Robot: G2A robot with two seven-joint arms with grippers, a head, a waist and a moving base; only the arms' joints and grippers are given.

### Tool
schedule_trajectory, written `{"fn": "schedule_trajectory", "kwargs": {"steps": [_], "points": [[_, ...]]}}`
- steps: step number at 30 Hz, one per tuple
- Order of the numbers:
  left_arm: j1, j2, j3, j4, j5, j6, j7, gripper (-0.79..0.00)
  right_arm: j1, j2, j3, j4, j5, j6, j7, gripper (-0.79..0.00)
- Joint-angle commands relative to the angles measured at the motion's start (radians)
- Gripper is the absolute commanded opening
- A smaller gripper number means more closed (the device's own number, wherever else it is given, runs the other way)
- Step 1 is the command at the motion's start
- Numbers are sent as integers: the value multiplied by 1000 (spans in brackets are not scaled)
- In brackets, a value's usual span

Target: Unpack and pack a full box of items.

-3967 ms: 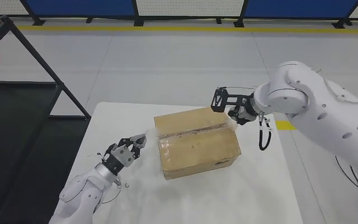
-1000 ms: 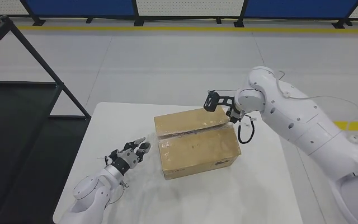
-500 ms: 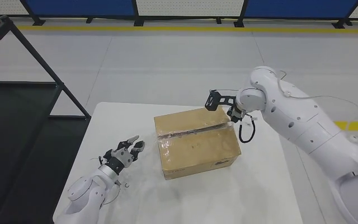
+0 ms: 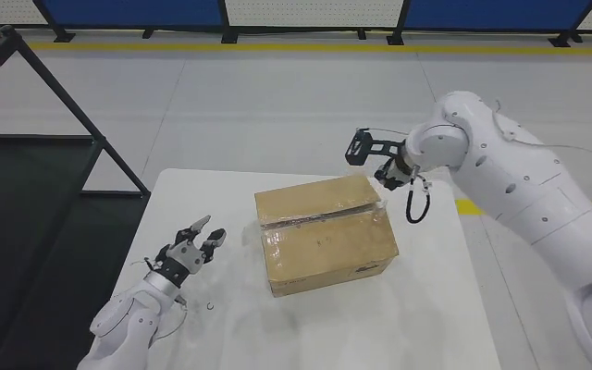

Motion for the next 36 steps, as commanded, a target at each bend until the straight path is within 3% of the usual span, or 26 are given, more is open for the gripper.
{"fn": "schedule_trajectory", "kwargs": {"steps": [1,2,4,7,10,18,20,27,36], "points": [[8,2,-12,-29,-8,13,-12,-376,-13,22,36,-44,69,-85,-85,-785],[12,2,-16,-42,-12,20,-20,-274,-24,31,49,-64,93,-101,-104,-785],[16,3,-24,-70,-20,28,-31,0,-43,45,64,-129,109,-75,-115,-785],[21,5,-39,-113,-30,25,-46,0,-86,58,90,-222,177,-32,-152,-785],[26,5,-53,-145,-45,21,-53,0,-120,68,106,-288,223,-53,-171,-785],[41,12,-84,-152,-47,64,-110,0,-120,68,106,-288,223,-53,-171,-785],[43,14,-93,-147,-49,68,-120,0,-140,65,107,-303,235,18,-185,-785],[65,17,-118,-142,-62,62,-150,0,-155,-15,71,-300,324,363,-142,-785],[89,21,-145,-134,-64,64,-170,0,-179,-123,54,-95,440,404,-113,-785]]}}
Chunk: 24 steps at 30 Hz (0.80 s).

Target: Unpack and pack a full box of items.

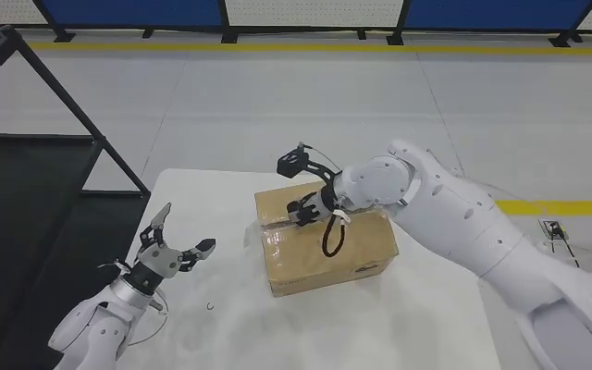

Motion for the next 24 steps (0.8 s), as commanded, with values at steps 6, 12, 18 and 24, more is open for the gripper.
{"fn": "schedule_trajectory", "kwargs": {"steps": [6,12,18,24], "points": [[-1,2,6,3,14,9,-8,0,-27,-56,11,166,43,-13,-10,-785],[-3,4,7,5,22,7,-6,0,-34,-83,34,229,80,-111,37,-785],[-2,5,11,5,27,4,-5,0,-30,-83,76,249,76,-177,6,-785],[0,4,21,4,27,-6,-2,0,-46,-85,87,229,45,-134,29,-785]]}}
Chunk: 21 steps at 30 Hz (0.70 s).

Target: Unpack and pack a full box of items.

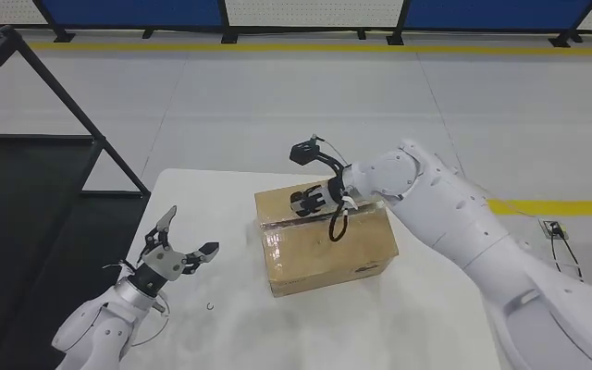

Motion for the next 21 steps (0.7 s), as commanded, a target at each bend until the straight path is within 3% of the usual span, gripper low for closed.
{"fn": "schedule_trajectory", "kwargs": {"steps": [1,7,21], "points": [[1,0,1,1,-3,-3,-1,0,-10,-7,-2,-4,1,13,22,-785],[10,0,-8,2,-11,-15,0,0,-27,-27,1,29,12,4,75,-785],[19,2,-20,3,-13,-25,3,0,-57,-110,9,131,31,10,31,-785]]}}
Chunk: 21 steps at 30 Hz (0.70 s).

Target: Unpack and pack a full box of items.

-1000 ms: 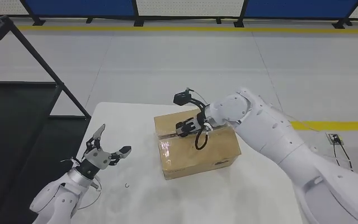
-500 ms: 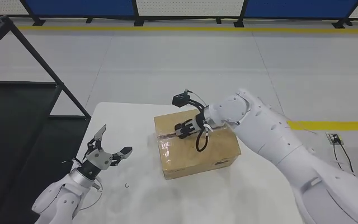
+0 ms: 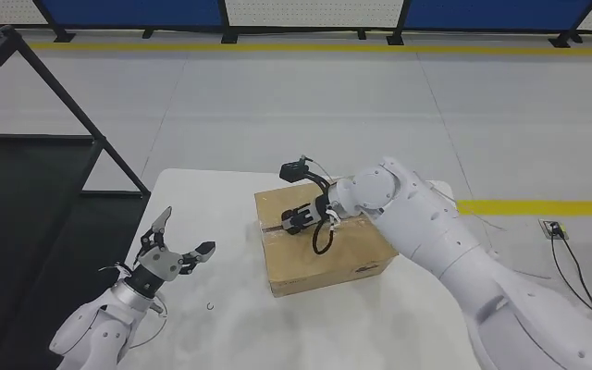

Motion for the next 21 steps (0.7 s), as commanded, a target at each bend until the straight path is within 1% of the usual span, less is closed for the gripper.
{"fn": "schedule_trajectory", "kwargs": {"steps": [1,5,10,12,17,21], "points": [[4,1,-6,1,-3,-2,-2,0,-2,-16,0,17,11,-8,13,-785],[8,1,-10,1,-7,-2,-3,0,1,-45,8,54,36,-33,15,-785],[9,1,-8,2,-6,-2,-6,0,16,-74,16,96,17,-32,-52,-785],[9,2,-7,2,-4,-2,-7,0,19,-82,20,112,12,-30,-56,-785],[13,2,-9,3,-5,-6,-10,0,19,-103,23,146,14,-1,-2,-785],[14,2,-9,3,-6,-6,-13,0,13,-120,26,170,13,-1,10,-785]]}}
